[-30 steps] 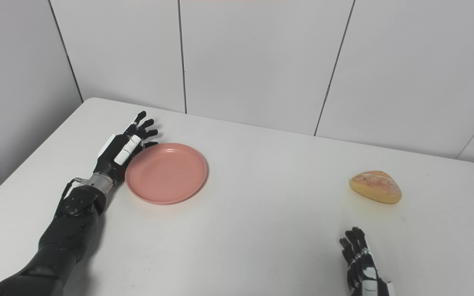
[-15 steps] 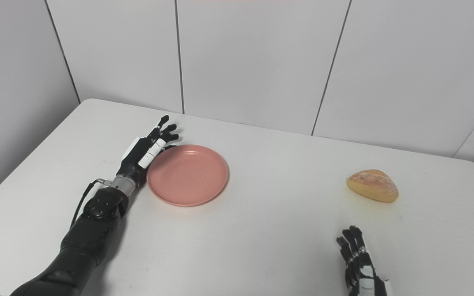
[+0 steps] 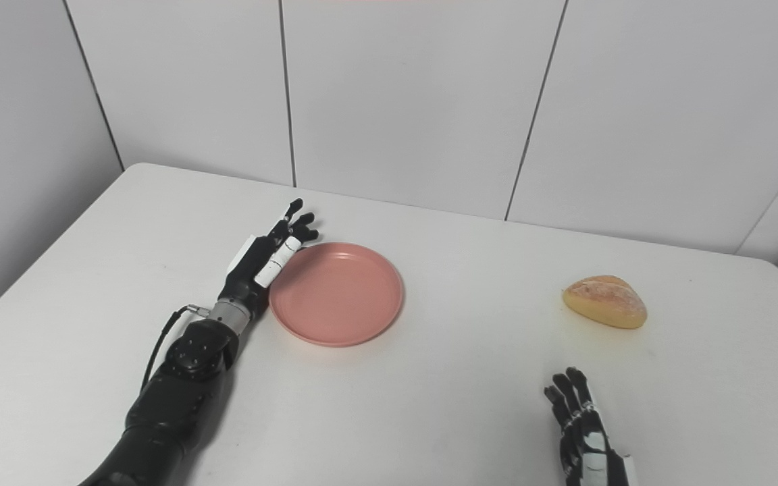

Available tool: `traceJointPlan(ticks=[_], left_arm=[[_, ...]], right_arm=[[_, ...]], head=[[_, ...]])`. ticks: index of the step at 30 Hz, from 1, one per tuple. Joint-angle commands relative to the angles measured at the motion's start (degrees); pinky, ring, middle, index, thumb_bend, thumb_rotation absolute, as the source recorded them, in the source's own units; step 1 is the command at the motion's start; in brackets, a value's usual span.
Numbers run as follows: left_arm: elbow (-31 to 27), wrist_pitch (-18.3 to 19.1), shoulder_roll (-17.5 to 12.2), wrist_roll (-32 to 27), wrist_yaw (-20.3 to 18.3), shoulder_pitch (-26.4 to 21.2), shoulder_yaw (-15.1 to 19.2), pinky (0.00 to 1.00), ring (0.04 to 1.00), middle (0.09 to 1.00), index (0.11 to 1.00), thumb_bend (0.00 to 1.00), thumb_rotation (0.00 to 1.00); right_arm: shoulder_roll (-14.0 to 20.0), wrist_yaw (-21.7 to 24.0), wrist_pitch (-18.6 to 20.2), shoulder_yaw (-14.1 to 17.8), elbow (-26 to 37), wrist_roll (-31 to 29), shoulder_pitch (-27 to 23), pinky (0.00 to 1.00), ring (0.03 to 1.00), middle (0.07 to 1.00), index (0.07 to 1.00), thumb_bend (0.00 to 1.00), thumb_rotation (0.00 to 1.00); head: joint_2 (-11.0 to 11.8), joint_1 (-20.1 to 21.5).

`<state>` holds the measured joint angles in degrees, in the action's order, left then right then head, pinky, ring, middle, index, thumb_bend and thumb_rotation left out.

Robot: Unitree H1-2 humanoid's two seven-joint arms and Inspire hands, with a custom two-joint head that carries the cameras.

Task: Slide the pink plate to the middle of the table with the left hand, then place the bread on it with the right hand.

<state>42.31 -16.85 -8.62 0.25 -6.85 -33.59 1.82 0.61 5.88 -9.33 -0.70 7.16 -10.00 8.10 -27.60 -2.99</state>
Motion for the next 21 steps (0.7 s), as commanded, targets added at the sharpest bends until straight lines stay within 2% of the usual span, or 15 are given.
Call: traceJointPlan(ticks=[1, 8, 14, 21], left_arm=[[1.67, 0.26, 2.79, 0.27, 1.42, 5.46, -0.8, 0.8, 0.887, 0.952, 1.0, 0.87, 0.82], [-2.36, -0.84, 4.89, 0.21, 1.77, 7.48, -1.1, 0.78, 0.862, 0.931, 1.0, 0.87, 0.82], [-7.12, -1.23, 7.3, 0.73, 3.24, 10.1, -1.13, 0.87, 0.936, 0.961, 1.0, 0.87, 0.85], [-7.18, -4.09, 8.2, 1.5, 4.44, 11.21, -1.65, 0.92, 0.99, 0.999, 1.0, 0.84, 0.87]], right_arm=[[-0.16, 0.09, 0.74, -0.3, 1.32, 0.31, 0.21, 1.0, 0.918, 0.926, 0.936, 0.82, 1.0], [-0.45, -0.53, 1.05, -0.76, 1.69, 0.84, 0.09, 1.0, 0.909, 0.92, 0.936, 0.83, 1.0], [-0.7, -0.56, 1.04, -1.09, 1.84, 1.29, 0.13, 1.0, 0.911, 0.921, 0.935, 0.82, 1.0], [-1.35, -1.14, 1.29, -1.44, 2.0, 2.16, 0.19, 1.0, 0.899, 0.916, 0.933, 0.82, 1.0]], head=[[-0.05, 0.36], [-0.26, 1.64], [-0.65, 2.8], [-0.89, 4.35]])
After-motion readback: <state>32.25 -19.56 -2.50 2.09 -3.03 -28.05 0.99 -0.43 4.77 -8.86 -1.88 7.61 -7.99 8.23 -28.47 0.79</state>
